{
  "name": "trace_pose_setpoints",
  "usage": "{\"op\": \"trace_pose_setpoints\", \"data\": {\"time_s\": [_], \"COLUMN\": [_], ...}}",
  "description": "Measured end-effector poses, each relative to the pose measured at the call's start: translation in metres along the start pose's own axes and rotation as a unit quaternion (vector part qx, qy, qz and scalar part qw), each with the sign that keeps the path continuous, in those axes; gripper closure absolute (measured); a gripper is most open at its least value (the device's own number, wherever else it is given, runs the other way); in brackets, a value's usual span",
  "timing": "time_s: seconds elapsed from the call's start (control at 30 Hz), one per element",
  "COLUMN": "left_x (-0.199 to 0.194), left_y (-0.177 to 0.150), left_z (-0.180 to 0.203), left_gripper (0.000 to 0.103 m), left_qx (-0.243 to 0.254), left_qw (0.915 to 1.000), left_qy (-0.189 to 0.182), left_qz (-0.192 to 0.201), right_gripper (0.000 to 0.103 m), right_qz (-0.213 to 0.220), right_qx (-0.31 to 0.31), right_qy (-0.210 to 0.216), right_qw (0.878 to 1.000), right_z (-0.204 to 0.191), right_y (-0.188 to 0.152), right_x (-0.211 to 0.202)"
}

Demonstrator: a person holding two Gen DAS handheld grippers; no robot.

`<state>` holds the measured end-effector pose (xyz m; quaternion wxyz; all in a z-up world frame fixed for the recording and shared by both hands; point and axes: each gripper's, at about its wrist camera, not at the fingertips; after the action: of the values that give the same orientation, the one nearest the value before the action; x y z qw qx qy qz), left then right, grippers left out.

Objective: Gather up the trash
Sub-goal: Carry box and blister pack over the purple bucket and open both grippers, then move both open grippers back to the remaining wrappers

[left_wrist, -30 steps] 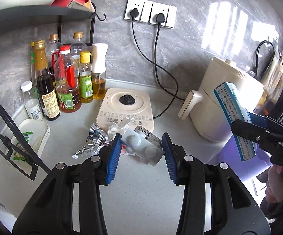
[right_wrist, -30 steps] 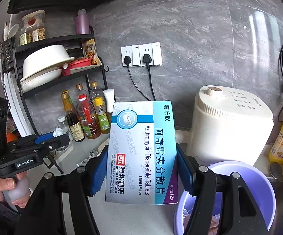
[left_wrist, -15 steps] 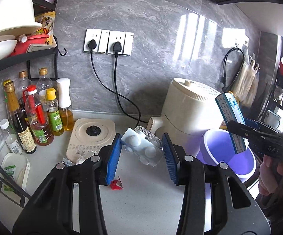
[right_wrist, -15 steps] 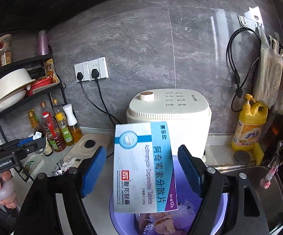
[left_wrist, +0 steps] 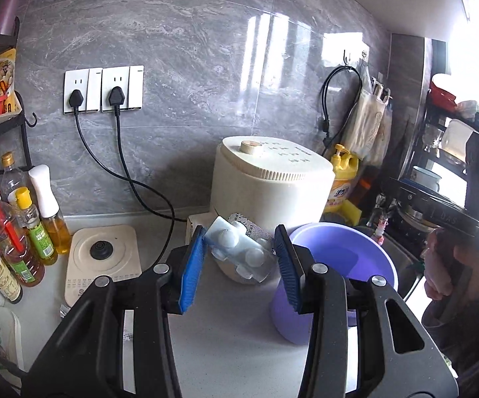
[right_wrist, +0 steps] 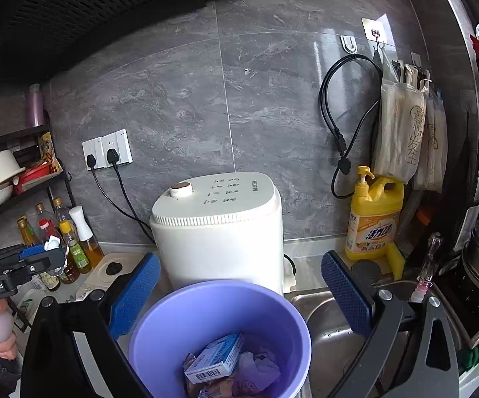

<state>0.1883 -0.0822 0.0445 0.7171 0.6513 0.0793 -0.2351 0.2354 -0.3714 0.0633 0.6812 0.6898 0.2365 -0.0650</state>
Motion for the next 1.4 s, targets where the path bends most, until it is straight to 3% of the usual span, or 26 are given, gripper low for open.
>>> {"op": "trace_pose_setpoints", "data": {"time_s": [0.37,0.6,0.63,0.67,0.73,0.9,1.0,1.4], "left_x": [0.033,0.051,0.053,0.054,0.053,0.048,0.039,-0.036], "left_y": [0.013,0.017,0.017,0.016,0.014,0.009,0.005,-0.023], "left_z": [0.044,0.083,0.086,0.089,0.089,0.074,0.056,-0.022], "left_gripper": [0.06,0.059,0.055,0.041,0.034,0.015,0.009,0.006], "left_qx": [0.03,0.043,0.044,0.045,0.045,0.033,0.015,-0.043], "left_qw": [0.9968,0.9922,0.9917,0.9916,0.9918,0.9957,0.998,0.9967], "left_qy": [-0.069,-0.114,-0.117,-0.117,-0.116,-0.081,-0.054,0.068], "left_qz": [-0.027,-0.029,-0.03,-0.031,-0.028,-0.031,-0.027,-0.016], "right_gripper": [0.007,0.007,0.007,0.007,0.007,0.007,0.007,0.008], "right_qz": [-0.005,-0.013,-0.016,-0.018,-0.024,-0.042,-0.052,-0.091], "right_qx": [0.029,0.047,0.049,0.049,0.043,0.029,0.015,-0.077], "right_qy": [-0.035,-0.036,-0.033,-0.029,-0.02,0.015,0.043,0.167], "right_qw": [0.999,0.998,0.998,0.998,0.999,0.999,0.998,0.979], "right_z": [0.039,0.049,0.048,0.045,0.037,0.006,-0.021,-0.144], "right_y": [-0.014,-0.023,-0.024,-0.024,-0.024,-0.022,-0.02,-0.031], "right_x": [-0.022,-0.028,-0.027,-0.026,-0.023,-0.012,-0.007,0.009]}}
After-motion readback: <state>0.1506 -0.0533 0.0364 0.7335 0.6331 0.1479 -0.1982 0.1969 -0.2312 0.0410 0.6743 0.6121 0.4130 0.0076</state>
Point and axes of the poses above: each gripper's, at about its wrist camera, not at the fingertips, and x roughly the way its jaws point, z to its right, y to its top
